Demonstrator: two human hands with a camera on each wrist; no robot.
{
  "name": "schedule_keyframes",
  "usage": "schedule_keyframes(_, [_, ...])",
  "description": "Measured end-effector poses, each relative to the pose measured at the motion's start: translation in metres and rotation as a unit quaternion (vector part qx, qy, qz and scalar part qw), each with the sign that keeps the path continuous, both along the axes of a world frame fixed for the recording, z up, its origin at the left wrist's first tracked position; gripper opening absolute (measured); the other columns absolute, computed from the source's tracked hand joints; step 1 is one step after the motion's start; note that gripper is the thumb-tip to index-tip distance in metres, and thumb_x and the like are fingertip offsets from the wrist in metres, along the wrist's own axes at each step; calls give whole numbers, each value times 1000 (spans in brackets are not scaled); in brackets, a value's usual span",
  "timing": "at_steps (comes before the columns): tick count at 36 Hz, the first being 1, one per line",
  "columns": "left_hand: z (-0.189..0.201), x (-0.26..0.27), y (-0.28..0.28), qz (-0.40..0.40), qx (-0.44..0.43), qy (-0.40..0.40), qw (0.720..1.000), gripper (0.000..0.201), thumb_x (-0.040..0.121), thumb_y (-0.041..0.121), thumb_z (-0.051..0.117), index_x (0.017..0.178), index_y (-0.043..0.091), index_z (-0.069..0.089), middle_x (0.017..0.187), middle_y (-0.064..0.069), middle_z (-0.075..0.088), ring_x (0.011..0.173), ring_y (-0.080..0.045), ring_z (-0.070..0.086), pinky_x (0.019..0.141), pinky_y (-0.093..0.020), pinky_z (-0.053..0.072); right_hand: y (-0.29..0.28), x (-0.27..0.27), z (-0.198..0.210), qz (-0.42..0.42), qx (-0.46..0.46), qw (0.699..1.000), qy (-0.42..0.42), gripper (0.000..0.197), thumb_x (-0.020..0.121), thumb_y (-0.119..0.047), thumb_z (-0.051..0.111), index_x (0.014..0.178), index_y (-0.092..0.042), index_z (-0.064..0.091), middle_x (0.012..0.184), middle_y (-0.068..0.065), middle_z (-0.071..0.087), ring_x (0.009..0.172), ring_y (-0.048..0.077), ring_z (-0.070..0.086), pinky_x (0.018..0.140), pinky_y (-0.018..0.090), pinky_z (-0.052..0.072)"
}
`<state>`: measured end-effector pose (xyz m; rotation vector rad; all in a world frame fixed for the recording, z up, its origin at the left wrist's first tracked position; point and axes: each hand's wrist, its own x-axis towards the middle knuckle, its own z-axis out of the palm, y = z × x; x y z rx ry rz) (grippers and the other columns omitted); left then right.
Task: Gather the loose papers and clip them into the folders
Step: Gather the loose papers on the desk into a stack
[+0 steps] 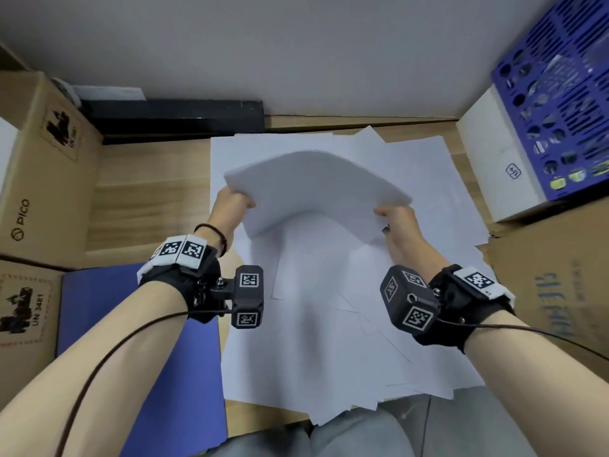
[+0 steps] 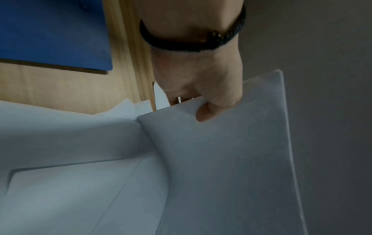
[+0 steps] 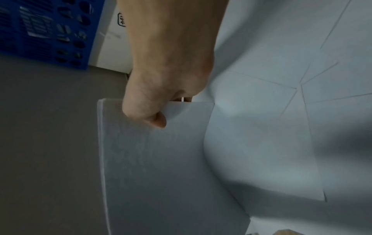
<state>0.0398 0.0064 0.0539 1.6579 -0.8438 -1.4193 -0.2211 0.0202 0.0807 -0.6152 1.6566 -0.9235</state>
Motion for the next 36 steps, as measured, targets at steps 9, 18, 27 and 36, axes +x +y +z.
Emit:
schedule_keyframes(9, [27,-3,-18,35,-70,18,997,38,75,-13,39,80,20,57,87,0,58,80,-15,50,68,-27,40,-15,1,31,-27,-86,996,-14,29,86,8,44,88,-20,53,88,1,62,81,17,61,74,30,50])
schedule_keyframes(18, [-19,11,4,-19,90,-40,995,24,80,2,52,93,21,59,100,-2,59,93,-22,49,82,-35,41,16,-11,-10,92,46,992,72,26,87,-14,52,112,-19,57,113,9,63,113,32,57,97,47,45])
schedule_keyframes(27, [1,8,-12,-43,42,-106,993,6,91,18,50,91,18,56,95,-3,60,83,-21,54,73,-31,42,16,-10,33,88,-10,988,124,49,104,-27,34,146,-2,28,151,13,34,138,28,33,111,37,29])
schedule_keyframes(36, [24,6,-20,-58,83,2,995,33,90,45,59,114,21,54,103,5,70,82,-19,68,78,-30,53,-9,-38,39,-92,-55,991,85,34,99,-13,38,131,-9,49,110,3,62,98,22,60,84,33,50])
